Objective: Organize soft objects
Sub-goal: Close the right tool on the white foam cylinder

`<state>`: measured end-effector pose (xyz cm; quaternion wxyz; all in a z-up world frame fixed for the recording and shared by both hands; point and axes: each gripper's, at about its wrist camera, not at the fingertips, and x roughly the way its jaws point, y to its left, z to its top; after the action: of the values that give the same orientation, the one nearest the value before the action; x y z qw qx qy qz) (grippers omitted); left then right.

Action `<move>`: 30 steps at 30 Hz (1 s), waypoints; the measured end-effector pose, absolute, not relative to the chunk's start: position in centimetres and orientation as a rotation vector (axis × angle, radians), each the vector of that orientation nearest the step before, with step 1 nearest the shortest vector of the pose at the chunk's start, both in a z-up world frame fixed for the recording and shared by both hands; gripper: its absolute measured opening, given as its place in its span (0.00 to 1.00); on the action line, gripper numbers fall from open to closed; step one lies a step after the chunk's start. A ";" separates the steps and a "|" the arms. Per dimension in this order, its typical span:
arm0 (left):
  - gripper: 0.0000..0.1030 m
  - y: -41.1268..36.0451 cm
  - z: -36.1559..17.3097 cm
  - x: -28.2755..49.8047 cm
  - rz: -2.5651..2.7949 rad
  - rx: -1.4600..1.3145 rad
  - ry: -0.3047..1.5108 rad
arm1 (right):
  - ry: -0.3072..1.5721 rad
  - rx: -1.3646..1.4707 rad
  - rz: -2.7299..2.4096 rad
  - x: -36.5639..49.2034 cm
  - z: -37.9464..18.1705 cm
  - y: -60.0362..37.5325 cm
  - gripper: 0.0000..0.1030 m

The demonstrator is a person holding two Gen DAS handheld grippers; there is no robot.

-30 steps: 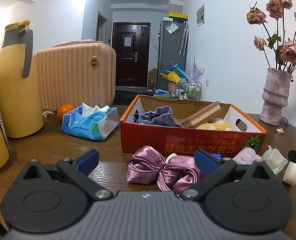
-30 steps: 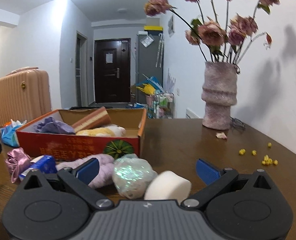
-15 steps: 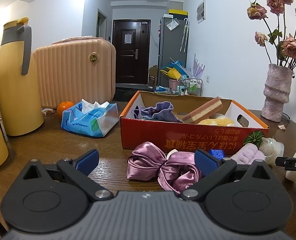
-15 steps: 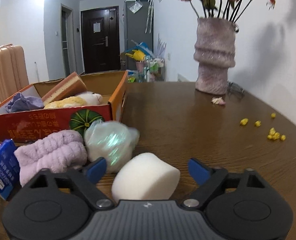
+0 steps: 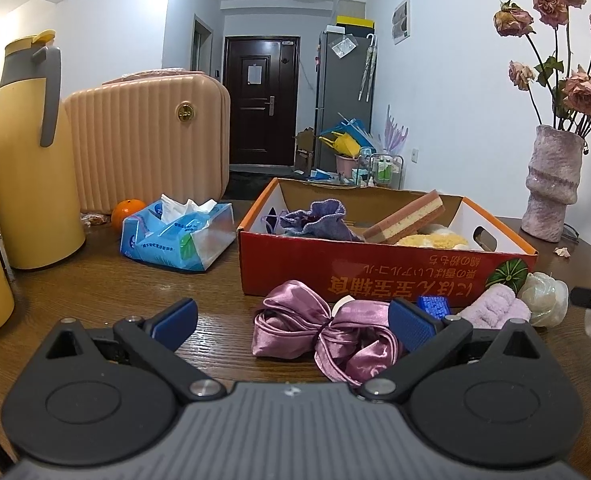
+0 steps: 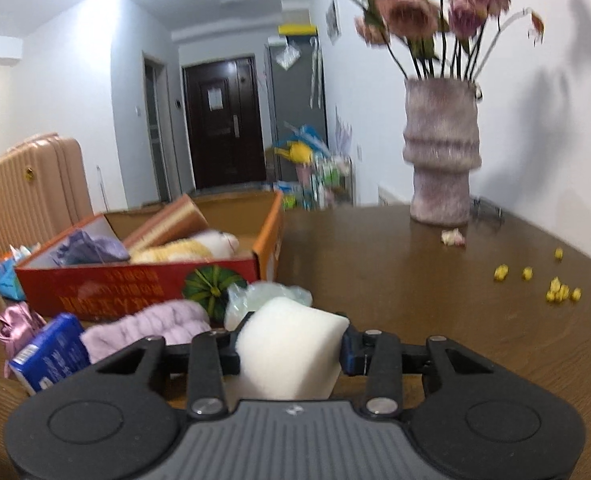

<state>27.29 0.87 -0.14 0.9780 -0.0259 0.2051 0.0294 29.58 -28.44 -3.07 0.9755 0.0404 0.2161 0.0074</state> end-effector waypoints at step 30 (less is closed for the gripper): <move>1.00 1.4 -2.0 30.4 0.066 -0.025 0.500 | 0.338 0.056 0.030 27.6 -2.1 -27.4 0.38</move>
<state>30.42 1.40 -2.05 0.9683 -0.0124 0.2474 0.0325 27.55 -27.39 -2.13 0.9852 0.0276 0.1683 0.0150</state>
